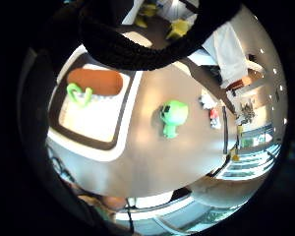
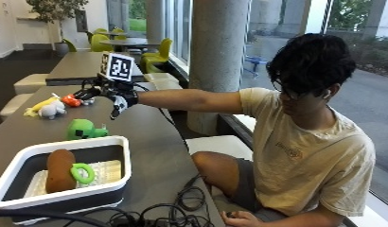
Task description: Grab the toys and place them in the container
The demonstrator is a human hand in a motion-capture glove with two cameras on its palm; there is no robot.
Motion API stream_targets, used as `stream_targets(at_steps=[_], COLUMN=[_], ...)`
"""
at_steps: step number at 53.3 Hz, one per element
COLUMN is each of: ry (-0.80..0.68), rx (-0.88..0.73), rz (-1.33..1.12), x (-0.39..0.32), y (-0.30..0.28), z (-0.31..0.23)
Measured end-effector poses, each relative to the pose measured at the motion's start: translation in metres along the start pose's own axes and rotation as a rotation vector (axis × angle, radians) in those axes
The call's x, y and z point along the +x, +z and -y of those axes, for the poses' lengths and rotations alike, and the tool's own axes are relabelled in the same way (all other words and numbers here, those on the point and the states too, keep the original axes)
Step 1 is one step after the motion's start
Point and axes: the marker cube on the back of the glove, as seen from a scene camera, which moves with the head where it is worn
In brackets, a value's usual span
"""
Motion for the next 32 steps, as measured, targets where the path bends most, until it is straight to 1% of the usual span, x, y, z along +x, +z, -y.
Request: stream_targets(at_steps=[2,11,15,19,23,26,30,32], ry=[-0.007,0.045,0.151,0.075,0.175,0.175,0.281,0.388], rx=[0.001,0.011,0.002,-0.019,-0.041,-0.057,-0.086,-0.108], rz=[0.002,0.026,0.036,0.035,0.051,0.035,0.060,0.101], x=[0.003,0.023,0.029,0.043,0.048,0.058,0.071,0.072], y=[-0.004,-0.014,-0.016,-0.016,-0.011,-0.005,0.008,0.016], z=[-0.006,-0.028,-0.042,-0.053,-0.073,-0.088,-0.116,-0.130])
